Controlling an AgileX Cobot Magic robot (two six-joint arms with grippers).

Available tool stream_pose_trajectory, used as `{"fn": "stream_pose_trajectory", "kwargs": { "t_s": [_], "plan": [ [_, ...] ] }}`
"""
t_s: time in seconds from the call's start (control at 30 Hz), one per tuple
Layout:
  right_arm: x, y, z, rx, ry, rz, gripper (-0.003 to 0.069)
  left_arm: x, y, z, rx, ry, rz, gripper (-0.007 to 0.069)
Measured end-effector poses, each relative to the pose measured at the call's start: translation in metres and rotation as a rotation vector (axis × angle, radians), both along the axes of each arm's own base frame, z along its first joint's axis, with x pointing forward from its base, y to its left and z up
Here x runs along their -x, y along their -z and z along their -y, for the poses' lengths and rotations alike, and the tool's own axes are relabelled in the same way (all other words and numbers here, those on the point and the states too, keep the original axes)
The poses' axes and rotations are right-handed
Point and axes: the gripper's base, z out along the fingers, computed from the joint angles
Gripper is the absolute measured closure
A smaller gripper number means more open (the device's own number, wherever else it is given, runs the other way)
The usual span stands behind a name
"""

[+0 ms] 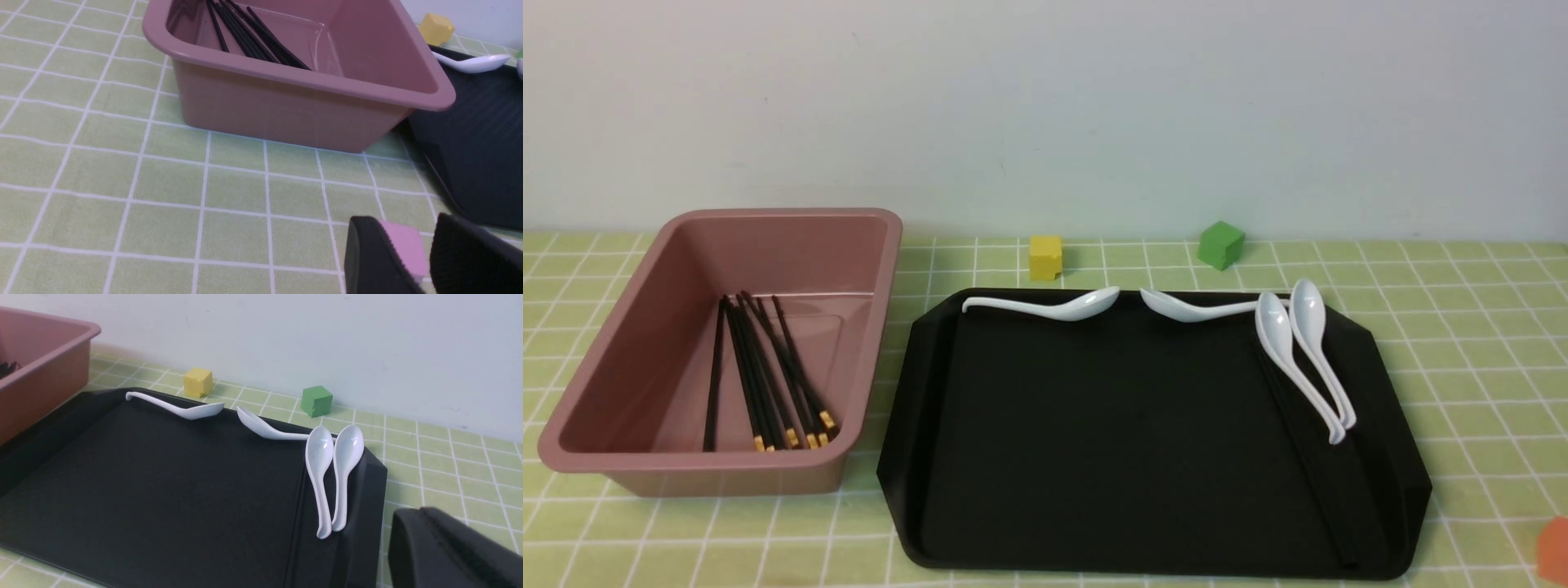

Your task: On green tablecloth take chopsticks from black tray and put them in box.

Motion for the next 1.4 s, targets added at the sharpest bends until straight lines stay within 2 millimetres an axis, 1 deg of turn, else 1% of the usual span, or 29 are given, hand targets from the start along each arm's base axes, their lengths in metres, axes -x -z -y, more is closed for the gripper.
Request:
{"fn": "stream_pose_trajectory", "kwargs": {
  "t_s": [0.63,0.77,0.93,1.1,1.2,1.27,1.4],
  "plan": [
    [0.000,0.001,0.000,0.002,0.001,-0.006,0.0612,0.000,0.000,0.000,0.000,0.000,0.000,0.0386],
    [0.005,0.001,0.001,-0.033,0.001,0.010,0.0607,0.000,0.000,0.000,0.000,0.000,0.000,0.0386],
    [0.016,0.018,0.003,-0.095,0.002,0.014,0.0600,0.000,0.000,0.000,0.000,0.000,0.000,0.0386],
    [0.026,0.055,0.007,-0.094,0.013,-0.012,0.0592,0.000,0.000,0.000,0.000,0.000,0.000,0.0386],
    [0.030,0.072,0.009,-0.092,0.038,-0.019,0.0587,0.000,0.000,0.000,0.000,0.000,0.000,0.0386],
    [0.031,0.077,0.011,-0.092,0.063,-0.019,0.0583,0.000,0.000,0.000,0.000,0.000,0.000,0.0386],
    [0.035,0.079,0.016,-0.093,0.134,-0.013,0.0578,0.000,0.000,0.000,0.000,0.000,0.000,0.0386]
  ]
}}
